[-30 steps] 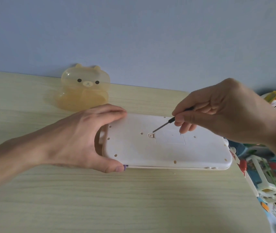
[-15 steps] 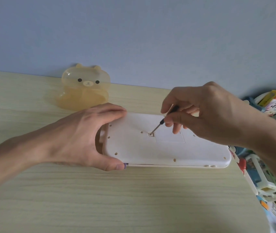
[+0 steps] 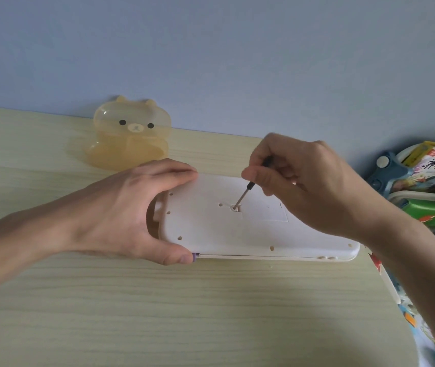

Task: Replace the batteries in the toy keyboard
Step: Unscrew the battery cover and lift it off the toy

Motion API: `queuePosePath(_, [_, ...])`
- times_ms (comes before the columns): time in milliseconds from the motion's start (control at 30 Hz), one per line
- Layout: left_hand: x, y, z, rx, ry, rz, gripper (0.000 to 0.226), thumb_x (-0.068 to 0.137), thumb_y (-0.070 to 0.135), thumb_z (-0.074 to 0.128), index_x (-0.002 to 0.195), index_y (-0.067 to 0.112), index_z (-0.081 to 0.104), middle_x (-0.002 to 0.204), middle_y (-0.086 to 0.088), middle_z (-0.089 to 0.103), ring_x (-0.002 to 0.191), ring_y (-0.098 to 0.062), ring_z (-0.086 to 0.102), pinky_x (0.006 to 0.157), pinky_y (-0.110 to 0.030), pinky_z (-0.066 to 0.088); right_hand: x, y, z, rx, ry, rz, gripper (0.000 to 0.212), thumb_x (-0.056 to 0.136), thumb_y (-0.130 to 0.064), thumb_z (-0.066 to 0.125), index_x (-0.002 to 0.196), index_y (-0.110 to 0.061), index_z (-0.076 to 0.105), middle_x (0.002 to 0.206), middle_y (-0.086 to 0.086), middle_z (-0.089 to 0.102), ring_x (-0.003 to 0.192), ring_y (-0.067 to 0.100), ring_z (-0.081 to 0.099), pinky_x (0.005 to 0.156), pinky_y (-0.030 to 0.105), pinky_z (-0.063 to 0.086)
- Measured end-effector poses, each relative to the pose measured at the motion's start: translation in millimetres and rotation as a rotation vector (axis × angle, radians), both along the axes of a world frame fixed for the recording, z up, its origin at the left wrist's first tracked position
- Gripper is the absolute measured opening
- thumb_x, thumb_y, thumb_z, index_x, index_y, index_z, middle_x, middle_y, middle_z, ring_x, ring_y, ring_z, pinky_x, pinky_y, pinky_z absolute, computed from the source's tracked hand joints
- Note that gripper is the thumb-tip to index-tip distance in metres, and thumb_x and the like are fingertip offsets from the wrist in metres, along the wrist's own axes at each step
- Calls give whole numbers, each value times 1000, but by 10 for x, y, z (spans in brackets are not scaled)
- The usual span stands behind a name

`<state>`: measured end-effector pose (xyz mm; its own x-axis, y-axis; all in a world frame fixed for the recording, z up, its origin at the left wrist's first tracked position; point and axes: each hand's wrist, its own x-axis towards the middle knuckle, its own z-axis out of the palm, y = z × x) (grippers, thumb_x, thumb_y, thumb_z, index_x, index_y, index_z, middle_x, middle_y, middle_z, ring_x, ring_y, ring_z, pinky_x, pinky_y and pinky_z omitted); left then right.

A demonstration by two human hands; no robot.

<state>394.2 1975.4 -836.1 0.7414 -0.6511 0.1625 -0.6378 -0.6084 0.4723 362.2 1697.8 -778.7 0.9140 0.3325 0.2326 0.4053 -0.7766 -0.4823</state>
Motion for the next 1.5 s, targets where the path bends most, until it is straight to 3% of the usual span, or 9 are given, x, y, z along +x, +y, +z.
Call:
queuePosePath(167, [3, 1, -6, 8, -1, 1, 127, 49, 91, 72, 157, 32, 40, 152, 43, 27, 140, 24, 24, 105, 5, 20, -35, -85, 154, 75, 206, 47, 23, 105, -16, 51, 98, -12, 73, 78, 0, 77, 67, 15, 76, 60, 27, 59])
queuePosePath(300, [8, 1, -2, 5, -1, -5, 129, 49, 95, 68, 157, 31, 40, 152, 42, 27, 140, 24, 24, 104, 6, 19, 3, -37, 160, 5, 81, -23, 32, 99, -31, 61, 77, -13, 77, 63, -13, 74, 51, 8, 71, 52, 18, 53])
queuePosePath(400, [9, 3, -12, 6, 0, -7, 128, 50, 94, 70, 158, 31, 40, 154, 38, 31, 142, 23, 22, 105, 6, 20, 6, 28, 115, 26, 43, -53, 12, 98, -23, 66, 90, -21, 75, 64, -13, 73, 49, 8, 65, 52, 10, 46])
queuePosePath(467, [10, 6, -17, 11, 0, 0, 128, 50, 93, 70, 158, 32, 39, 155, 38, 30, 143, 22, 22, 106, 5, 20, 11, 25, 117, 69, 82, -56, 6, 96, -23, 69, 91, -21, 66, 62, -8, 73, 44, 11, 61, 48, 12, 45])
queuePosePath(700, [24, 5, -30, 15, -4, -3, 131, 48, 98, 66, 158, 32, 38, 156, 38, 29, 144, 20, 22, 108, 3, 18, -43, 65, 129, 106, -6, -152, 48, 84, -50, 78, 61, -9, 66, 48, -2, 69, 31, 13, 54, 39, 13, 39])
queuePosePath(900, [16, -2, -18, -5, -6, -18, 128, 50, 96, 67, 157, 32, 40, 152, 43, 27, 139, 23, 22, 102, 8, 19, -47, 24, 148, 152, 67, -95, 26, 88, -42, 74, 78, -18, 75, 58, -3, 73, 41, 8, 62, 47, 13, 45])
queuePosePath(1067, [17, 0, -11, 1, -17, -19, 128, 50, 96, 66, 157, 32, 40, 149, 42, 31, 138, 24, 20, 102, 9, 15, -65, -98, 271, 127, 242, -32, 21, 103, -10, 59, 94, -11, 78, 74, -1, 81, 60, 14, 77, 56, 29, 60])
queuePosePath(1233, [26, 11, -27, 18, -8, -8, 131, 49, 98, 65, 159, 33, 36, 152, 45, 27, 140, 23, 18, 103, 8, 15, -44, -88, 269, 5, 141, -90, 22, 97, -25, 68, 78, -18, 79, 58, -13, 74, 47, 6, 67, 49, 11, 50])
queuePosePath(1500, [29, 12, -31, 31, 0, 1, 133, 47, 102, 59, 159, 35, 34, 149, 50, 22, 140, 25, 16, 104, 8, 13, -62, -112, 251, 112, 162, -24, 8, 90, -23, 79, 86, -16, 76, 69, -3, 79, 54, 9, 74, 54, 18, 56])
